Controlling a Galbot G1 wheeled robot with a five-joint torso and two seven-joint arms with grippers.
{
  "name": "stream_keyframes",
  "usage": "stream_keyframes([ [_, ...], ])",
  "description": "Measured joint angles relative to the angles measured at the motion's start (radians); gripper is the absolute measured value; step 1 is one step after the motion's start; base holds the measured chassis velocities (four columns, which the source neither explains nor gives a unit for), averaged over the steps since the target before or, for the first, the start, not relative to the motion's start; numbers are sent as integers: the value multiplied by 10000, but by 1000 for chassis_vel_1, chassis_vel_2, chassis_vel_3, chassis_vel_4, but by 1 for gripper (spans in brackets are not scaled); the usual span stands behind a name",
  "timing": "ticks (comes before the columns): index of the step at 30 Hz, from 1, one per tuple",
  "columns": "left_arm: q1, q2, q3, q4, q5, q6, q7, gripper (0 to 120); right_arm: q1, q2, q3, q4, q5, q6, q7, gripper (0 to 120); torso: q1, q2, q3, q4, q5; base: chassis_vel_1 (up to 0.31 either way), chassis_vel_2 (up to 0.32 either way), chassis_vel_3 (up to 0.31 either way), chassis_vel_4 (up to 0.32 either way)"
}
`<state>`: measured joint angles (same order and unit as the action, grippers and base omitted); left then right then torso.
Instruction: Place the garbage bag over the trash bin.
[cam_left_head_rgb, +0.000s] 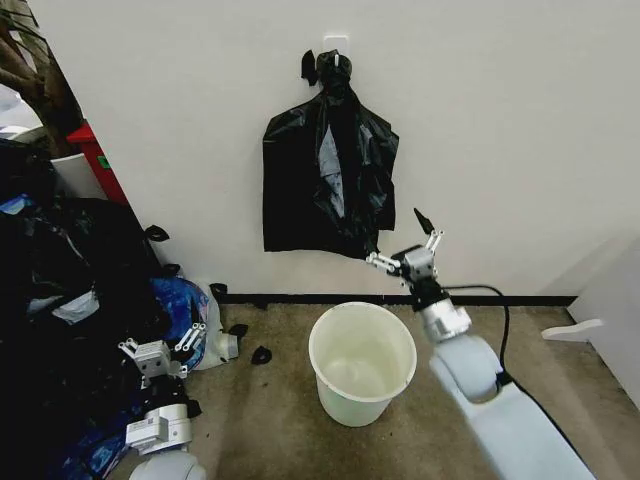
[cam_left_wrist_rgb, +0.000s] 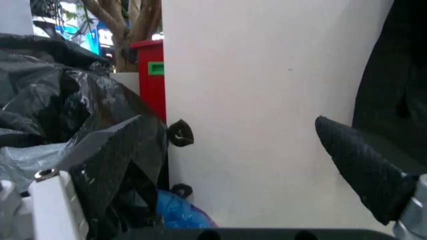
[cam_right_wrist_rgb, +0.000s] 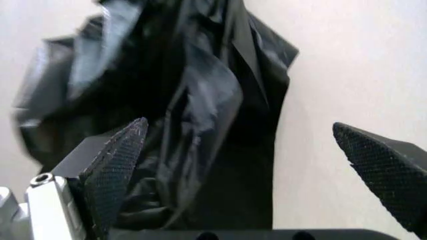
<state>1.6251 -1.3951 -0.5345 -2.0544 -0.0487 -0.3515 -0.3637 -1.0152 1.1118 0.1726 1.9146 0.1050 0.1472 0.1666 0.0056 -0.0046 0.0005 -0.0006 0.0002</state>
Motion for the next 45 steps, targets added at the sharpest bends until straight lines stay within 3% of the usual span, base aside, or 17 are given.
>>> stream_keyframes([
  [9,-280,32,-61,168,-183,32,-25,100,626,-67,-473,40,103,-1338,485,100,0,0,0,-1,0,0,0,0,0],
  [14,-295,28,-68,169,-200,42,-28,100,874,-16,-570,25,-220,-1876,802,94,0,0,0,1,0,0,0,0,0],
  [20,-231,17,-93,142,-200,43,-36,100,1021,-50,-521,82,-985,-2684,1133,70,0,0,-1,1,0,0,0,0,0],
  [22,-227,16,-94,138,-199,43,-36,100,1011,-54,-516,90,-1038,-2698,1133,70,0,0,-1,0,0,0,0,0,0],
  [26,-194,-38,-82,117,-142,42,-39,100,813,-168,-578,256,-1418,-2950,1154,48,0,0,-1,0,0,0,0,0,0],
  [30,-156,-70,-62,106,-86,35,-38,100,753,-181,-528,276,-1681,-2965,1179,39,0,0,-1,0,0,0,0,0,0],
  [31,-113,-86,-55,95,-46,26,-39,100,715,-181,-433,309,-1818,-2965,1230,31,0,0,-1,-1,0,0,0,0,0],
  [35,-55,-104,-54,66,0,8,-38,100,699,-199,-341,384,-1856,-2965,1350,20,0,0,-1,0,0,0,0,0,0],
  [36,-32,-115,-56,47,14,6,-39,100,722,-216,-321,384,-1846,-2965,1368,11,0,0,-1,0,0,0,0,0,0],
  [45,72,-174,-55,-15,131,-31,-39,100,939,-260,-279,398,-1560,-2916,1377,3,0,0,-1,0,0,0,0,0,0],
])
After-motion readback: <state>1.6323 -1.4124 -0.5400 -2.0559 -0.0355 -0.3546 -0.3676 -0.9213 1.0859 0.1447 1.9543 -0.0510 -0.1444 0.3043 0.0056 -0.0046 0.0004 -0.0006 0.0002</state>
